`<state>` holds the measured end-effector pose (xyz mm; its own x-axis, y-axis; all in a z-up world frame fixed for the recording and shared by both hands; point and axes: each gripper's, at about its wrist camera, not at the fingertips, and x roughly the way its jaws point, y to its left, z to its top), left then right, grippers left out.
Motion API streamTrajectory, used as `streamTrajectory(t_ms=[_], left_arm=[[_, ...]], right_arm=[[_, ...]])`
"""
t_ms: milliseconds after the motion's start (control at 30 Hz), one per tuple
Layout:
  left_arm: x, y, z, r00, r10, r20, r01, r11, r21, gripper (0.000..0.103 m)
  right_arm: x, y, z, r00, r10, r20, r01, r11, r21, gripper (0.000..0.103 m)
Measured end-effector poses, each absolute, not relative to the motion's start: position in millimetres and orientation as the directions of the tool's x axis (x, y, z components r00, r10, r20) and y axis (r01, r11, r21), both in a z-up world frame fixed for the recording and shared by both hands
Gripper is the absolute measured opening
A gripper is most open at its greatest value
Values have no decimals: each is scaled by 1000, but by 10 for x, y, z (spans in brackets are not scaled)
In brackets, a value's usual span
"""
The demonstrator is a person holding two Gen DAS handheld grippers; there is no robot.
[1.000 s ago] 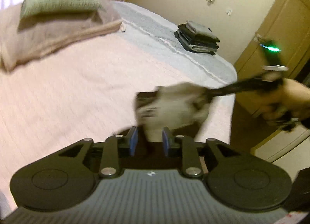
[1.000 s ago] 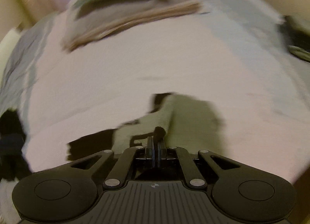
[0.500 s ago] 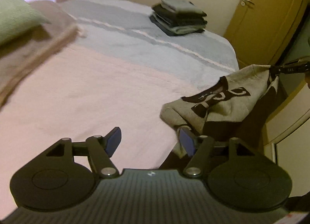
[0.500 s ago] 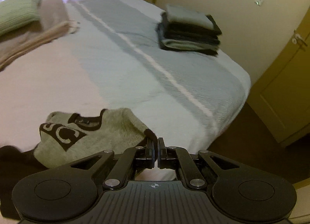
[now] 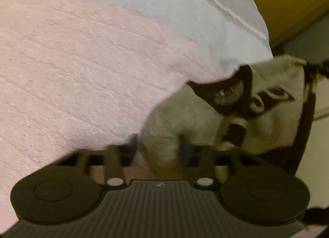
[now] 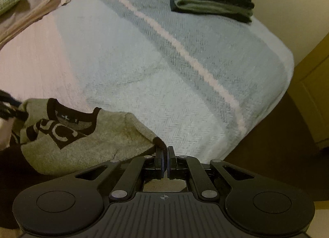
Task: Fold large clothes
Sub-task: 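Raise the sweater by its shoulders with both grippers, letting it hang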
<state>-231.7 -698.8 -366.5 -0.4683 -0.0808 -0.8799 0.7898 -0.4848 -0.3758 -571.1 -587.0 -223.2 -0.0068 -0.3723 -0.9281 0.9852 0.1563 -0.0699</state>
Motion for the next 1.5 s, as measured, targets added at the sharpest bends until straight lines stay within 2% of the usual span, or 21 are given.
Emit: streamTrajectory(t_ms=[33, 100, 267, 367, 533, 733, 867, 1033, 1167, 1333, 1433, 1500], left_arm=[[-2302, -6934, -3610, -460, -98, -883, 798, -481, -362, 11], [-2184, -6817, -3409, -473, -150, -868, 814, -452, -365, 8], [-1670, -6404, -2570, -422, -405, -811, 895, -328, -302, 7], [-1228, -6164, -1909, -323, -579, -748, 946, -226, -234, 6], [-592, -5557, -548, -153, -818, -554, 988, -117, -100, 6], [-390, -4393, 582, -33, -938, -345, 998, -47, 34, 6], [-404, -3514, 1032, 41, -973, -228, 998, 28, 62, 6], [-442, -2700, 1441, 94, -989, -115, 994, 87, 62, 6], [-458, -2416, 1728, 96, -993, -64, 994, 92, 59, 6], [-538, -2550, 1934, 104, -992, -68, 991, 98, 87, 6], [-442, -2819, 1887, 117, -985, -125, 991, 107, 83, 6], [-323, -3210, 1720, 130, -971, -199, 990, 118, 72, 7]], right_arm=[[-5717, -5917, -2225, 7, -376, -927, 984, 166, -60, 0], [-5681, -5998, -2155, 41, -396, -917, 981, 192, -39, 0], [-5367, -6143, -1804, 151, -498, -854, 953, 303, -9, 0], [-5100, -6165, -1354, 245, -594, -766, 927, 374, 6, 0], [-4667, -5849, -441, 384, -739, -554, 883, 469, -13, 0], [-4327, -5035, 473, 471, -829, -302, 856, 513, -71, 0], [-4300, -4367, 1000, 503, -850, -159, 849, 520, -92, 0], [-4381, -3719, 1405, 517, -856, -22, 849, 516, -116, 0], [-4456, -3509, 1581, 505, -863, 24, 857, 498, -134, 0], [-4425, -3756, 1630, 510, -860, -3, 851, 505, -147, 0], [-4303, -4338, 1515, 531, -844, -69, 830, 535, -157, 0], [-4207, -4804, 1355, 551, -821, -146, 809, 569, -144, 0]])
